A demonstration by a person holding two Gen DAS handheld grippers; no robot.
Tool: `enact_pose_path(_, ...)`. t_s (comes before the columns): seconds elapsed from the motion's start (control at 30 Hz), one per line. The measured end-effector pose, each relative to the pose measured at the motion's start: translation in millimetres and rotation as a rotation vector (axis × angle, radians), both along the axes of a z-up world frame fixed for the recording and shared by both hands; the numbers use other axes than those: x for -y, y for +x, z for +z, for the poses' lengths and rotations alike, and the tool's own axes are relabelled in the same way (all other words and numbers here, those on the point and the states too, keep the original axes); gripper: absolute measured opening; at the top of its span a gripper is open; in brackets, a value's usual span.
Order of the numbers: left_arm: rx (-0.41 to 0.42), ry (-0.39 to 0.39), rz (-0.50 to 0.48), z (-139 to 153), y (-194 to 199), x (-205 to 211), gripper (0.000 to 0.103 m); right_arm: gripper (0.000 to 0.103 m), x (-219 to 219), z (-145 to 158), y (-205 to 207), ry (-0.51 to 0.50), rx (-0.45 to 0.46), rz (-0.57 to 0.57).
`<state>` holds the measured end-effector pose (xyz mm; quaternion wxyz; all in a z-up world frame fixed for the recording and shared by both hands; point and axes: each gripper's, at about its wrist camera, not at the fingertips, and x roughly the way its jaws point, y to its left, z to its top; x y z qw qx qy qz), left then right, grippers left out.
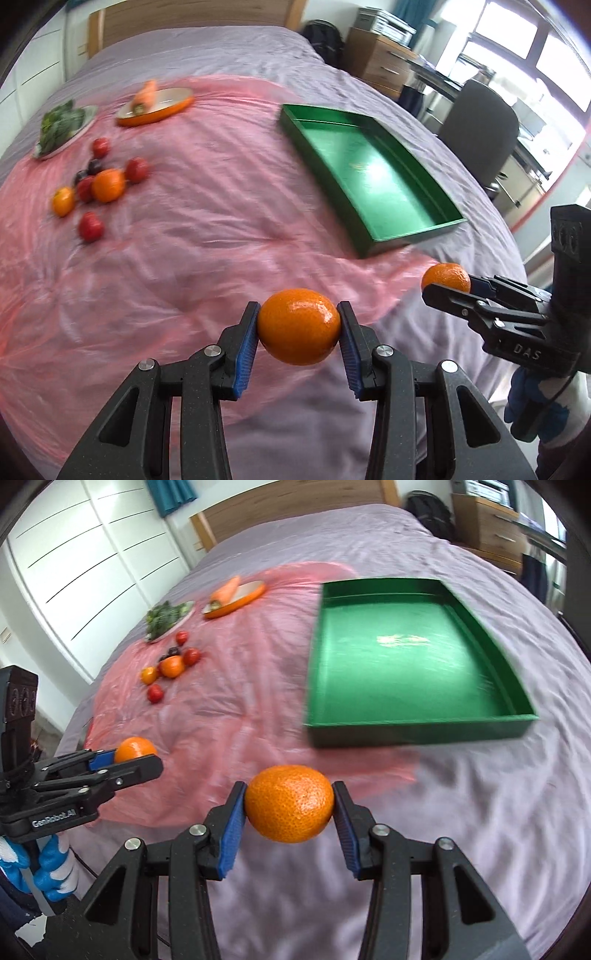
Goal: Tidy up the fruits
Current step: 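Carry both oranges over the green tray with the left and right tools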
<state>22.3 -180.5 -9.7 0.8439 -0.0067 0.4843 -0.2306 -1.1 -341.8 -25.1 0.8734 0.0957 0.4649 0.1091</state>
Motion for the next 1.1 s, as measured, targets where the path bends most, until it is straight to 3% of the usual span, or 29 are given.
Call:
enact_pose_path(0.23,0.04,0.0,-0.109,17,7,69,0.036,0.072,67,9,-7,-0.022,0.032,-0.126)
enact_pose_path(0.47,0.086,0.033,-0.105,20,50,103,0.036,0.072,94,17,30,-0.035,0.092,-0.15)
enact_pose_path(0.8,0.127,0.078,-0.053,0,170,130,0.036,0.072,114,8,142,-0.082,0.112,-0.112)
enact_pose_path(1.1,0.074,0.151,-0.038,-18,248,154,0.036,0.072,129,-2,239,-0.111,0.06,-0.095)
